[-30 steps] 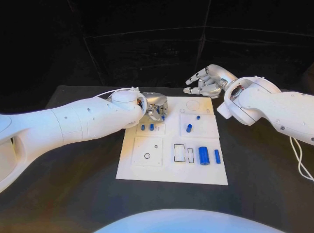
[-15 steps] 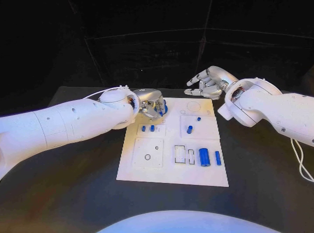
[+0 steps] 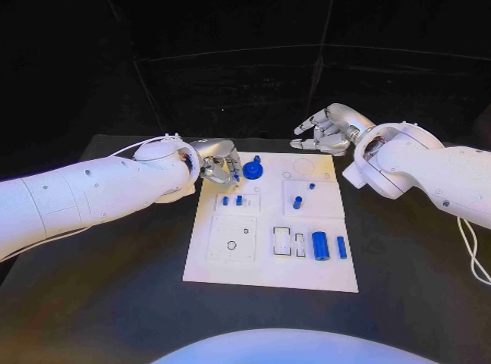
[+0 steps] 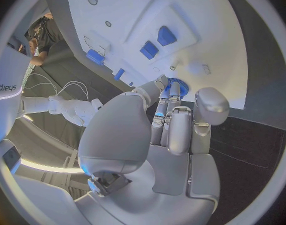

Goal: Assemble the parts on the task board

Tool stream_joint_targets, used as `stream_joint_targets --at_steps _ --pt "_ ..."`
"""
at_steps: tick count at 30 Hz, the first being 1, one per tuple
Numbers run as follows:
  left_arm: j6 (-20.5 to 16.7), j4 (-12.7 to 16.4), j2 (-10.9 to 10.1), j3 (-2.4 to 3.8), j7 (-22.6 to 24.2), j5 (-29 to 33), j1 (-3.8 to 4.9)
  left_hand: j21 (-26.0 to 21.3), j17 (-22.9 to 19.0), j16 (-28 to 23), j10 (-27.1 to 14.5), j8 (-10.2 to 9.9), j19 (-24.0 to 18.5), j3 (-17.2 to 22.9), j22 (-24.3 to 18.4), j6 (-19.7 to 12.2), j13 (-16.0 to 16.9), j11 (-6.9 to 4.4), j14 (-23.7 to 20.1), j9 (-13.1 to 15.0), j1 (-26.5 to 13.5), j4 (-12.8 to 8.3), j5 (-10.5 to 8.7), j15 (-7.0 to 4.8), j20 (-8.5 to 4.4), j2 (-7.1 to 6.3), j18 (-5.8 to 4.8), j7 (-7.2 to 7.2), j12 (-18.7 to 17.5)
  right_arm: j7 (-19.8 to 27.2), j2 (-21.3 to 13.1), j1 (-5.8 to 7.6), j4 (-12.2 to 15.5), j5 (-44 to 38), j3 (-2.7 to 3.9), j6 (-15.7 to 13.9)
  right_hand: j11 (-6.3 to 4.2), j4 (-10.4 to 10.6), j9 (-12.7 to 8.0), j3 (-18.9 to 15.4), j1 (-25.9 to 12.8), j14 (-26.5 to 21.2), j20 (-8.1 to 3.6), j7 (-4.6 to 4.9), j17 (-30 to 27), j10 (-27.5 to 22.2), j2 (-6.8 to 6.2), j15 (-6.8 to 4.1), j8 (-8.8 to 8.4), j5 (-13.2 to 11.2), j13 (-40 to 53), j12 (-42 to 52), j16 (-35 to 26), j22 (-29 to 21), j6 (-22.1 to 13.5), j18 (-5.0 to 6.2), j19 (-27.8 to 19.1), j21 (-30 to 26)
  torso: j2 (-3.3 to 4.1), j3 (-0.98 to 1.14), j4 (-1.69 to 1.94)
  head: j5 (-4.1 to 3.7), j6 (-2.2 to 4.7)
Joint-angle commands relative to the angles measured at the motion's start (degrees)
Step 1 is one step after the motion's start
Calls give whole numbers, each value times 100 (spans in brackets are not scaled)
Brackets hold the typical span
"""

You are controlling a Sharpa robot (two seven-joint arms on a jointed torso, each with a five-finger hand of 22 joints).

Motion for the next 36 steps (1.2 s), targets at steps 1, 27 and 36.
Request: stream_joint_targets --at_steps 1,27,36 --pt "168 -25 4 4 -116 116 3 35 -13 33 44 -11 23 35 8 37 0 12 69 -8 -77 -13 2 34 8 -3 -73 -4 -45 42 -3 11 8 8 3 16 -17 10 -2 -21 0 356 -6 -10 375 -33 52 -42 31 27 6 17 -24 -4 40 -9 -21 -26 6 -1 -15 7 -3" --pt "519 -288 235 -8 -316 22 -43 24 -33 26 62 -27 15 48 6 44 1 14 62 -16 -111 -13 3 38 11 -33 -71 -3 -79 44 -6 11 15 8 3 19 -20 18 2 -28 5 357 -7 -15 377 -32 61 -44 44 36 8 21 -24 -7 59 -8 -23 -29 3 2 -13 2 -11" --pt "533 -296 268 -10 -294 21 -49 31 -28 29 65 -29 16 50 13 45 2 13 63 -17 -112 -13 3 38 12 -34 -72 -4 -81 49 -1 11 11 8 3 14 -21 19 2 -31 10 357 -8 -16 377 -32 64 -45 47 39 8 23 -24 -6 62 -8 -22 -28 6 2 -11 2 -18"
